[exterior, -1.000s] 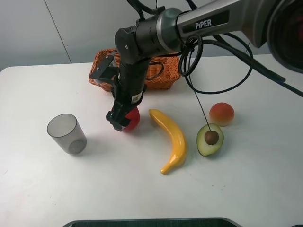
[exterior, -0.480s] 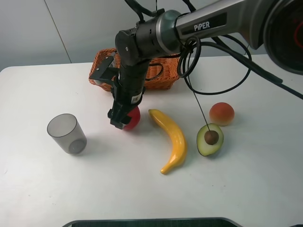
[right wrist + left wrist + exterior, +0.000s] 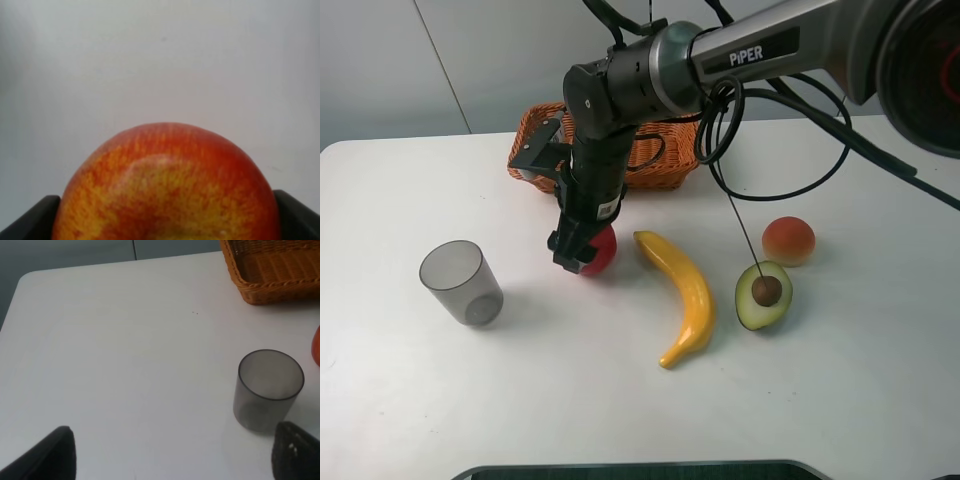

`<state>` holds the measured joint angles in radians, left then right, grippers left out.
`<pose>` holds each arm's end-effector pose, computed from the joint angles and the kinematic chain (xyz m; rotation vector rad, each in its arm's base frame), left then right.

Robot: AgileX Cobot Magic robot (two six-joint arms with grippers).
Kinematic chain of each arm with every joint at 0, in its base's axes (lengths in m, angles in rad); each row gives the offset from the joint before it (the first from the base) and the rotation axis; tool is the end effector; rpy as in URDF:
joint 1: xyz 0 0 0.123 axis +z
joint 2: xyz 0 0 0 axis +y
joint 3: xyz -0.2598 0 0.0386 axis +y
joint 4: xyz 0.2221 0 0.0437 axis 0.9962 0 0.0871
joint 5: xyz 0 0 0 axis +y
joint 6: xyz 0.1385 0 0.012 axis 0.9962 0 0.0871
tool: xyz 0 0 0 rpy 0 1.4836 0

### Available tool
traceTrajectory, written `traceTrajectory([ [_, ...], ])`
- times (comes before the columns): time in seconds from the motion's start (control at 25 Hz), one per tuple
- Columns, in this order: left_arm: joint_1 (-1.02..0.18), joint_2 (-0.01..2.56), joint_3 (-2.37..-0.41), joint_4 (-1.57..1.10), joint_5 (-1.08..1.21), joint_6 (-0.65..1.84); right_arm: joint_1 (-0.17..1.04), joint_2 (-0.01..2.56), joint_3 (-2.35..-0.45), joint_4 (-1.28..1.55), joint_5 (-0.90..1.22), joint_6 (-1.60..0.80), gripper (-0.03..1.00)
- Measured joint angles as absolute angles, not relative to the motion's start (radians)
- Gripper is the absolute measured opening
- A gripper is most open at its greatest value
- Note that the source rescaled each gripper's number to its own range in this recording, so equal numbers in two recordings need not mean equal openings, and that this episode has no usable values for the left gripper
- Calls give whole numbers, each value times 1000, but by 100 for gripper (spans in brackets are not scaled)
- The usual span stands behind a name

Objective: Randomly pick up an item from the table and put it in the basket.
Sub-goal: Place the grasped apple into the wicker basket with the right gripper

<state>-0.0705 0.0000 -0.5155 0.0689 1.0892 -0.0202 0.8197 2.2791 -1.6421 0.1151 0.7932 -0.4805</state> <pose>0.0351 0.0060 0.2443 0.0467 2.0549 0.0263 0.2882 0.3254 0.0633 -1.6872 2.3916 0.1882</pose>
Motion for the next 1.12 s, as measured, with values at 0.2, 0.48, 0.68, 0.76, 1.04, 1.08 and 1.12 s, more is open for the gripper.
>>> traceTrajectory([
  [0.2,-70,0,-515,69,1089,-20,820,2275,-1642,115,810,-447,4],
  [0.48,-70,0,-515,69,1089,-20,820,2165,-1642,115,874,-273,4],
  [0.68,-70,0,-515,69,1089,-20,801,2092,-1659,119,941,-82,4],
  [0.76,-70,0,-515,69,1089,-20,781,2082,-1684,119,961,0,4],
  [1.04,-70,0,-515,69,1089,-20,699,2079,-1768,48,968,286,4],
  [1.08,-70,0,-515,69,1089,-20,690,2079,-1780,24,968,324,4],
  [1.12,-70,1,-515,69,1089,-20,686,2079,-1792,0,961,362,4],
])
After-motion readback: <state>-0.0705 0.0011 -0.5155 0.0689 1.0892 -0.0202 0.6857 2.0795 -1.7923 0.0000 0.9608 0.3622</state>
